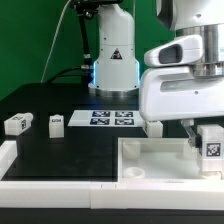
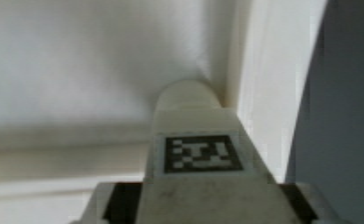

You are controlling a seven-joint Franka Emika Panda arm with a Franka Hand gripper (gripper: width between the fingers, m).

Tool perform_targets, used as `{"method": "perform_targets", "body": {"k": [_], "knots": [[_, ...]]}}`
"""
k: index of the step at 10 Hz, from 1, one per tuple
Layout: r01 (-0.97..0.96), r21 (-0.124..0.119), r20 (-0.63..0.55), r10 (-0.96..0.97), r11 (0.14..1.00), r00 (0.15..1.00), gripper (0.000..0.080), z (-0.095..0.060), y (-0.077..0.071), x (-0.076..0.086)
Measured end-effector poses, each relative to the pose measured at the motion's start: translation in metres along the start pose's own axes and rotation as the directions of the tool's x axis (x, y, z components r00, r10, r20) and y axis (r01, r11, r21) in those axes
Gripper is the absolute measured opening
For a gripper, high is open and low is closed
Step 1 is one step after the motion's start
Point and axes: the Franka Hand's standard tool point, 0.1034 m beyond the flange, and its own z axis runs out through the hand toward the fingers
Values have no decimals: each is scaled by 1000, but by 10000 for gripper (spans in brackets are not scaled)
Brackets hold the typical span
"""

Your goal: Assemble one leg

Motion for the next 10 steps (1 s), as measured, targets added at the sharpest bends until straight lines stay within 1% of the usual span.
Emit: {"method": "perform_targets", "body": {"k": [1,2,3,4,5,6,7,8,9,10], "knots": [[-169,3,8,169,986,986,290,0,1,1],[-318,5,9,318,948,948,290,1,2,1],[-476,5,10,476,879,879,290,1,2,1],[-639,4,4,639,769,769,290,1,2,1],[-757,1,0,757,654,654,291,2,1,0],[-817,3,3,817,576,576,291,2,2,1],[-876,9,19,876,482,482,291,2,3,1],[-911,8,25,910,413,413,291,2,1,0],[-912,8,26,912,409,409,386,2,0,0],[-904,9,26,903,428,428,522,2,0,0]]}}
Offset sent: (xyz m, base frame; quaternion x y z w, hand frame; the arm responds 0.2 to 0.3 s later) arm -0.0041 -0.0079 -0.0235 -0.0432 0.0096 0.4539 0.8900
